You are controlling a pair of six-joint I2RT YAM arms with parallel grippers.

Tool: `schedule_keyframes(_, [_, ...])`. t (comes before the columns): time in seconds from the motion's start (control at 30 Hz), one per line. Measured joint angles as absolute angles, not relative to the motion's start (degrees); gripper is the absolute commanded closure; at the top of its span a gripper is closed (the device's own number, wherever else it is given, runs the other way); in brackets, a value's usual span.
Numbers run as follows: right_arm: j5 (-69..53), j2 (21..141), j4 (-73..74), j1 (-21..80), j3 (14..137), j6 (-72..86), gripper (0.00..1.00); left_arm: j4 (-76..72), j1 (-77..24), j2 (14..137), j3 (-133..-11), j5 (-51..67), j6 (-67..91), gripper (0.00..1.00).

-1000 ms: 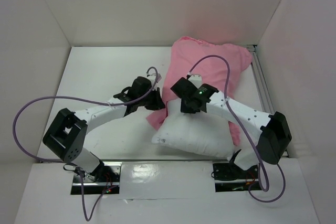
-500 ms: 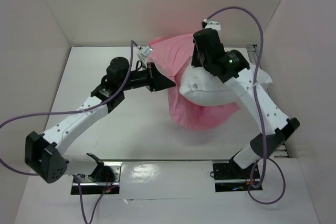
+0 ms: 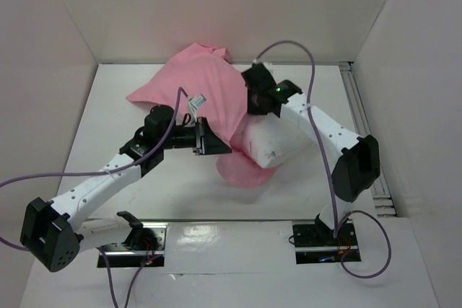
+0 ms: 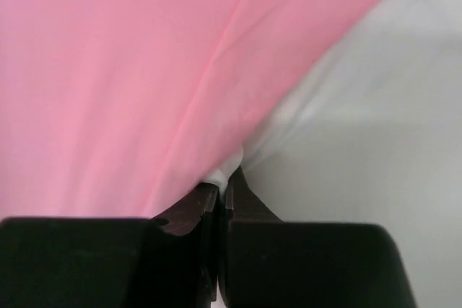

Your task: Put the pillow into the pillowcase

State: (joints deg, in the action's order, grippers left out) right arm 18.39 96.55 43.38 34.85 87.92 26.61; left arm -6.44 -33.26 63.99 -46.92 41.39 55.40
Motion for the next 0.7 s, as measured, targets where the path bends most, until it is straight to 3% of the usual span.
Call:
schedule_keyframes(0.13, [18.55,99.26,45.50,33.76,108.40,25.65,1.00,-5.04,-29.71,72.23,-61.25,42.35,54.17,1.00])
schedule_keyframes(0.23, [19.81,98.15,41.32,34.37,113.40,25.32,1.00,-6.52,-29.28,76.69,-71.59,44.36,54.11,1.00])
schedule_keyframes(0.33, [20.78,92.27,35.86,36.12,103.55,26.09,1.00,-9.17,-31.38,74.15,-71.53,44.69,54.37,1.00])
schedule_keyframes(0.53, [14.44,90.48,28.05,38.89,75.85,32.62,1.00,-10.11,-34.35,58.06,-45.43,42.87,58.06,0.98])
schedule_keyframes(0.6, [11.11,93.54,26.02,40.18,71.72,34.70,1.00,-4.34,-35.51,54.83,-39.68,41.54,58.28,0.76])
schedule_keyframes(0.63, [10.02,94.28,24.99,40.91,70.83,35.31,1.00,-0.32,-35.75,53.65,-38.87,40.71,57.84,0.36])
schedule_keyframes(0.67, [9.37,94.37,24.60,41.76,70.70,35.64,1.00,3.03,-35.90,52.71,-38.98,39.94,56.88,0.19])
schedule_keyframes(0.7, [8.88,93.84,23.99,42.48,70.74,35.73,1.00,6.20,-36.03,51.86,-40.01,38.98,56.05,0.08])
